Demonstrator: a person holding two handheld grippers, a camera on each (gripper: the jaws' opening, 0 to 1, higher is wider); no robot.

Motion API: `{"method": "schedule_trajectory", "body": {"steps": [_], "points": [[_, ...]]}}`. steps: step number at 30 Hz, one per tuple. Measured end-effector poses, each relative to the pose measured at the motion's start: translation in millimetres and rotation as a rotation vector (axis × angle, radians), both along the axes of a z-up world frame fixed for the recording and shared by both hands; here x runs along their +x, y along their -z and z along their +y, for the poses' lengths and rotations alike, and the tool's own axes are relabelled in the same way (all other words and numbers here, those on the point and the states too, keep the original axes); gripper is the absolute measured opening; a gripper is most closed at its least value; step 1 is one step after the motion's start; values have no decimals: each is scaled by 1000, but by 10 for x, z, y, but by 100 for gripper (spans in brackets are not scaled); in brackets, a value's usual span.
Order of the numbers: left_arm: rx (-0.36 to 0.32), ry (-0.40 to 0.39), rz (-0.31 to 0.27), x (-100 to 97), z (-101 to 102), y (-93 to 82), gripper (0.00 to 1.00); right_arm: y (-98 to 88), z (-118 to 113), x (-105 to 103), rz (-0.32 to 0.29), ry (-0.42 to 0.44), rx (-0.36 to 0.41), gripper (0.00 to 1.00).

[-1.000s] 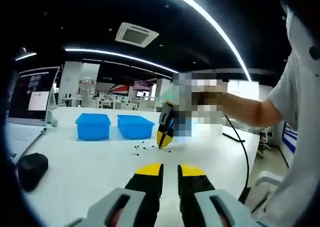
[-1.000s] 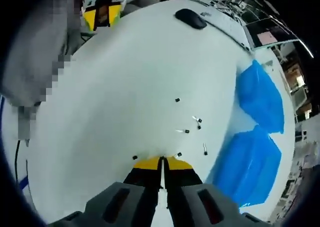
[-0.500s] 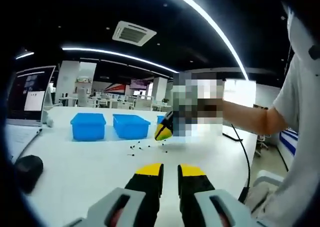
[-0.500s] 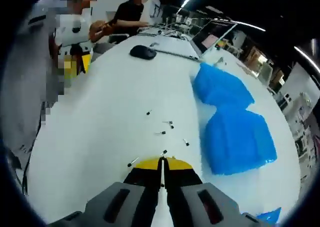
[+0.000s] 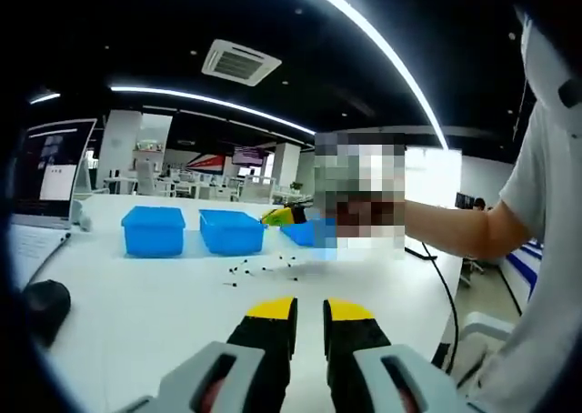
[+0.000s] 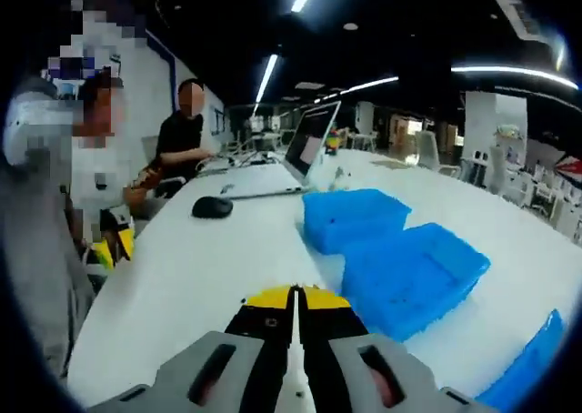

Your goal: Pick up the resistors one by one and place each resistor into its matching bin, sorting the parts by color and model until every resistor is separated into the correct bin for its type

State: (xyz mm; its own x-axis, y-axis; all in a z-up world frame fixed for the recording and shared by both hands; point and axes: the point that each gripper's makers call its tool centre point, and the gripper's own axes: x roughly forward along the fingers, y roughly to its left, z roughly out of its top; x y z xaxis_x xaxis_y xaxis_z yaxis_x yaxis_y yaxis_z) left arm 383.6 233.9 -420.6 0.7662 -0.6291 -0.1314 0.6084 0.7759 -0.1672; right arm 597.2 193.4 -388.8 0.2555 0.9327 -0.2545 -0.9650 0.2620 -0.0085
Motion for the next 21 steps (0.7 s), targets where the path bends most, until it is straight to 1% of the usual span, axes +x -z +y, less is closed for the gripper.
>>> {"method": "schedule_trajectory", "body": {"steps": [2, 3, 5, 9, 11, 12, 14, 15, 16, 17, 18, 19, 20, 21], "points": [[2, 1, 2, 0, 8, 5, 15, -120, 12, 128, -16, 61, 40, 5], [2, 0, 0, -1, 24, -5, 15, -220, 25, 218, -28, 106, 75, 5], [2, -3, -4, -5, 50, -23, 15, -345, 47, 308, -31, 146, 128, 5], [1, -11, -8, -26, 130, -38, 15, -518, 46, 452, -76, 228, 193, 5], [3, -16, -12, -32, 170, -42, 15, -579, 14, 525, -78, 274, 237, 5], [2, -18, -12, -30, 188, -43, 13, -585, -28, 598, -78, 311, 250, 5], [1, -10, -8, -34, 204, -46, 12, -534, -40, 674, -70, 322, 236, 6], [1, -13, -12, -31, 215, -54, 12, -482, -53, 721, -59, 336, 220, 8], [1, -14, -13, -26, 220, -58, 12, -415, -102, 802, -63, 379, 192, 12], [1, -12, -13, -25, 221, -59, 12, -372, -126, 850, -81, 398, 167, 17], [3, -11, -14, -21, 222, -57, 12, -291, -142, 902, -94, 410, 127, 23], [5, -9, -13, -16, 224, -50, 12, -210, -162, 946, -75, 432, 107, 25], [8, -6, -11, -10, 222, -35, 12, -174, -172, 970, -59, 446, 111, 26], [12, -2, -9, -5, 216, -19, 13, -172, -165, 962, -55, 437, 119, 27]]}}
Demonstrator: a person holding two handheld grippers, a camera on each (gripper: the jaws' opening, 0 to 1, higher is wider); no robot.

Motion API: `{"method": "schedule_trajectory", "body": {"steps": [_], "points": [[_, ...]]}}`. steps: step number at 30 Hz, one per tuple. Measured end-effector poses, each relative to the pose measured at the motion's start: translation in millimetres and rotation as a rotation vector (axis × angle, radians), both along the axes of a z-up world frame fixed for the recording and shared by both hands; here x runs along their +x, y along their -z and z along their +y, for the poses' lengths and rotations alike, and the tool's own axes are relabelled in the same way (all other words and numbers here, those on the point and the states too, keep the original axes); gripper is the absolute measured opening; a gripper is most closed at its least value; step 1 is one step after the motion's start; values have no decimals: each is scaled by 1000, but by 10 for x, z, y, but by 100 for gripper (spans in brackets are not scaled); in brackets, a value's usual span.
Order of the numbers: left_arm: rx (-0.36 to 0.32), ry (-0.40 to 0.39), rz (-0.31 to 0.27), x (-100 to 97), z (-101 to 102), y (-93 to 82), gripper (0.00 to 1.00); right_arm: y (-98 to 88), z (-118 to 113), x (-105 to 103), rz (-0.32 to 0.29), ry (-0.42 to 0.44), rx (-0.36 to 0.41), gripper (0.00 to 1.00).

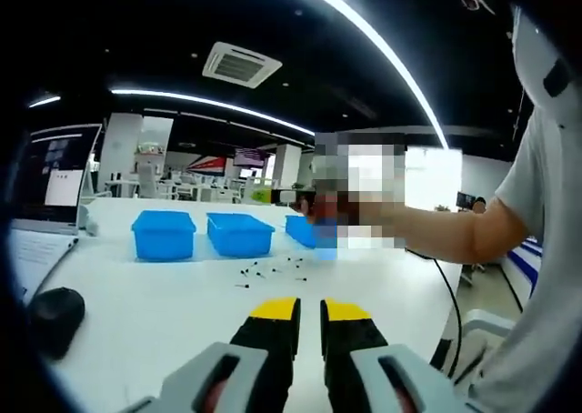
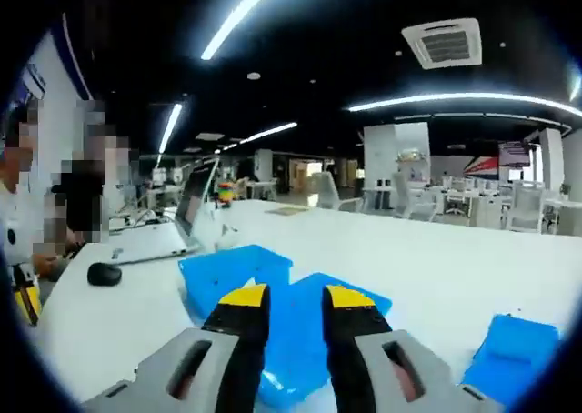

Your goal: Pick up the resistors one by one and place each resistor into its matching bin, sorting the parts by color and model until every resistor is separated into the correct bin for its type

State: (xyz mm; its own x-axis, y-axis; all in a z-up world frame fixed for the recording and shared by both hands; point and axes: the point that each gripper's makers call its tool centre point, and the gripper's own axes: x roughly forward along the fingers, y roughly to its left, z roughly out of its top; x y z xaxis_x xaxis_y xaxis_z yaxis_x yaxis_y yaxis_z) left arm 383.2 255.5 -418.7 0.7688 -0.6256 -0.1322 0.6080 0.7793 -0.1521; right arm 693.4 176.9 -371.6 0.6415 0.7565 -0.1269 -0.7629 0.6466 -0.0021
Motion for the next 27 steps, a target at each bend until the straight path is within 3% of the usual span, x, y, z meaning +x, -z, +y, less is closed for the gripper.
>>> {"method": "schedule_trajectory", "body": {"steps": [5, 11, 19, 21, 24, 27], "points": [[27, 17, -12, 20, -45, 21, 13, -151, -11, -132, -19, -26, 24, 26], [34, 10, -20, 72, -94, -34, 13, -504, -171, -497, -104, -64, 24, 26], [41, 0, -17, 282, -191, -113, 15, -611, -876, -1295, -199, -45, -16, 25], [52, 7, -32, 326, -223, -157, 15, -605, -1078, -1402, -218, -13, -26, 25], [47, 9, -67, 428, -285, -282, 15, -586, -1420, -1551, -230, 66, 15, 25], [43, -3, -98, 560, -344, -401, 15, -446, -1676, -1732, -206, 112, 68, 25]]}}
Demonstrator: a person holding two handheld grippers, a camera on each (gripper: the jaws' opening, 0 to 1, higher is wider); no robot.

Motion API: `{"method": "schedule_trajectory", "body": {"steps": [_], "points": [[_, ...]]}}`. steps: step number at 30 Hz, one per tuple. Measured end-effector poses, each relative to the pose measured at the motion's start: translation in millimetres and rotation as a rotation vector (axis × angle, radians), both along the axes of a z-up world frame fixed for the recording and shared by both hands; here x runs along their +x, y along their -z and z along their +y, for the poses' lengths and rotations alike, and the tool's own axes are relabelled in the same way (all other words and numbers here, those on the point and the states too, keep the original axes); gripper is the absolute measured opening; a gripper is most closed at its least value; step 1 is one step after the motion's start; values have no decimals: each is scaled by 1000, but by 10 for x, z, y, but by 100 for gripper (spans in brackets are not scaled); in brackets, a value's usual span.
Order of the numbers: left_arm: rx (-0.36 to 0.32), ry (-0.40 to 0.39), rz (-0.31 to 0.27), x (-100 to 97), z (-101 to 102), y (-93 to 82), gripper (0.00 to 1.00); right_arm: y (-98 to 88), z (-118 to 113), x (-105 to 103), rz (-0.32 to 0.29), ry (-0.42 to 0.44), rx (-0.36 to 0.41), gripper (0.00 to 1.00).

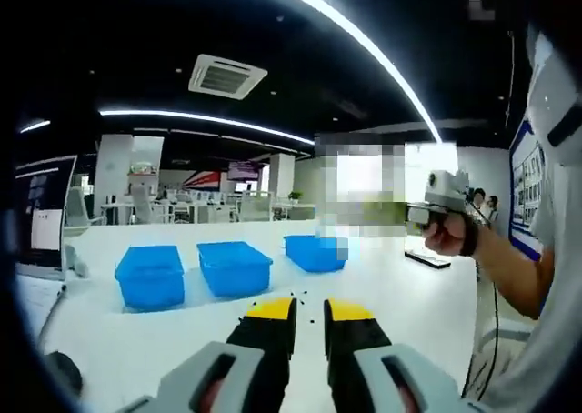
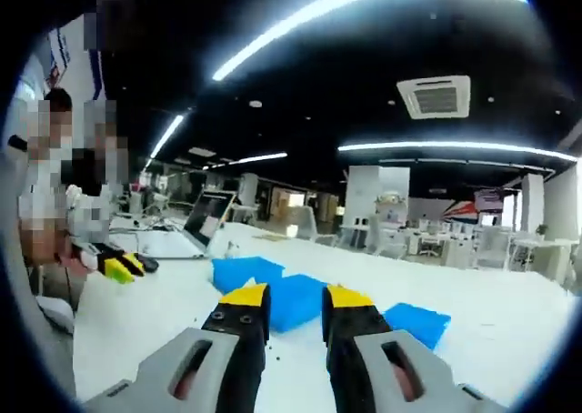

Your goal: Pick up the resistors one by one and place each resistor into its matching bin, sorting the parts by color and model until every resistor is separated into the correct bin for its type

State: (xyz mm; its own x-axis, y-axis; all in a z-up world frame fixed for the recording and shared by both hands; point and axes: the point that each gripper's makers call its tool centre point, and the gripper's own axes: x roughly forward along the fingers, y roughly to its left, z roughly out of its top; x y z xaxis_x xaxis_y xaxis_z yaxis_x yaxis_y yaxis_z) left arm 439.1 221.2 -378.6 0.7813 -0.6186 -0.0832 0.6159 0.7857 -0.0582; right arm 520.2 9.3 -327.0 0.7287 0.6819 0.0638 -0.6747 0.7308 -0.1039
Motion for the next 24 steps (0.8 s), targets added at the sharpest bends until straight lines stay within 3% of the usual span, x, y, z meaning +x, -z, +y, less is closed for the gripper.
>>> {"method": "schedule_trajectory", "body": {"steps": [3, 7, 9, 14, 17, 22, 24], "points": [[1, -23, -28, 130, -52, -99, 16, 200, -196, -190, 35, 16, 26, 25], [43, -24, -49, 264, -128, -108, 16, 364, -292, -355, 61, 3, -2, 25], [61, -2, -38, 352, -187, -99, 16, 413, -320, -409, 66, -8, -24, 25], [134, 64, 55, 614, -318, -87, 18, 398, -373, -436, 27, -1, -66, 25], [306, 142, 71, 748, -400, -1, 18, 409, -347, -439, 24, -11, -64, 25], [609, 378, 41, 830, -664, 138, 18, 471, -307, -456, 27, -16, -74, 25], [669, 476, 38, 865, -818, 193, 19, 465, -279, -484, 35, -24, -51, 25]]}}
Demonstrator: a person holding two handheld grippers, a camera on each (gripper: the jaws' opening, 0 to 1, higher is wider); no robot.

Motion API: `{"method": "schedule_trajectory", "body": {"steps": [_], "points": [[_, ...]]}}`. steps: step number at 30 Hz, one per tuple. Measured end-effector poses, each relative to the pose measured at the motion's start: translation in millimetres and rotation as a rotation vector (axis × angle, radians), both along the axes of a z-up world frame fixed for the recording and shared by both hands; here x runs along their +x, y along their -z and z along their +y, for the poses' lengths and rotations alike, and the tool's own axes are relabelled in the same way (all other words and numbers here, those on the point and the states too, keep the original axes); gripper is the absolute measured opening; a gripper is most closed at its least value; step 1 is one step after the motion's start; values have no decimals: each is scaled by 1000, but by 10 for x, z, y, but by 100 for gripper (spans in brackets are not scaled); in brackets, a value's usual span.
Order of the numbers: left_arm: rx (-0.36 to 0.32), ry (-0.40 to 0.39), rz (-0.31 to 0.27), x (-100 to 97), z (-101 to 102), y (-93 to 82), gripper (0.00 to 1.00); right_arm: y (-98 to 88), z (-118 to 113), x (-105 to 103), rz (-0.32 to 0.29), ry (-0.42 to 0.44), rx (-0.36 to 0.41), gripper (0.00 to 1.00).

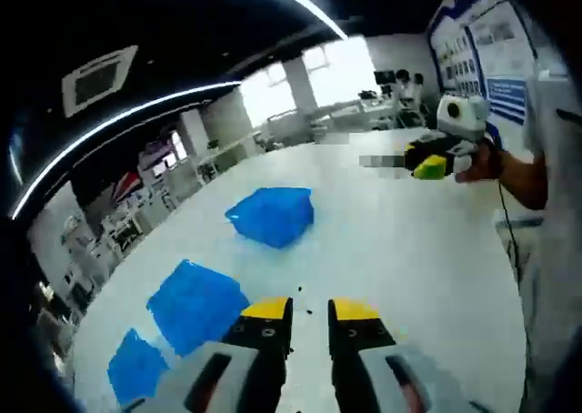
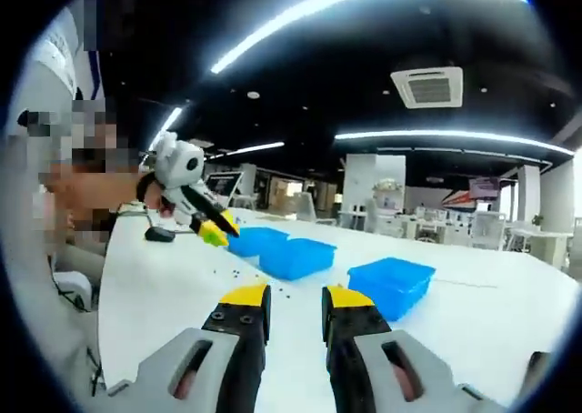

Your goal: Pick up the resistors one by one and place each resistor into its matching bin, sorting the parts by color and model until every resistor is separated into the correct bin for its type

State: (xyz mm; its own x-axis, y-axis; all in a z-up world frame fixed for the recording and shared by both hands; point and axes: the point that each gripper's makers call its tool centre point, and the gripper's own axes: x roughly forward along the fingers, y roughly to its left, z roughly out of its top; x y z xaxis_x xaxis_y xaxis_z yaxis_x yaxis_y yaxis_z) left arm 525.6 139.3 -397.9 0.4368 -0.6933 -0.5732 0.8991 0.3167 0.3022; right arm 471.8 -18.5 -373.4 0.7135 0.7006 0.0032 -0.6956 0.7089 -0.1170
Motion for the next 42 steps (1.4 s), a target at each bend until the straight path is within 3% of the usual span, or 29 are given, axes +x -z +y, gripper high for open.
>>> {"method": "schedule_trajectory", "body": {"steps": [4, 8, 10, 17, 20, 25, 29, 34, 41, 42], "points": [[265, 198, 89, 58, -111, 368, 19, -16, 124, -101, -8, -41, 4, 24], [336, 230, 218, 170, -228, 572, 19, 25, 148, -127, -13, -45, -28, 24], [349, 190, 257, 309, -270, 635, 19, 42, 159, -149, -2, -58, -23, 24], [358, 114, 321, 715, -397, 710, 19, 35, 102, -170, 11, -54, 2, 24], [349, 120, 366, 737, -478, 721, 17, -9, 129, -200, 17, -87, 39, 24], [436, 145, 344, 788, -455, 793, 16, 16, 154, -199, 13, -104, 13, 24], [441, 157, 357, 762, -449, 842, 15, 58, 120, -146, 31, -101, 13, 24], [394, 166, 423, 692, -455, 853, 6, 76, 46, -122, 25, -82, -6, 24], [327, 162, 442, 690, -441, 856, 6, 114, 43, -120, 54, -88, 5, 24], [277, 146, 468, 687, -481, 853, 6, 113, 59, -123, 55, -91, 9, 24]]}}
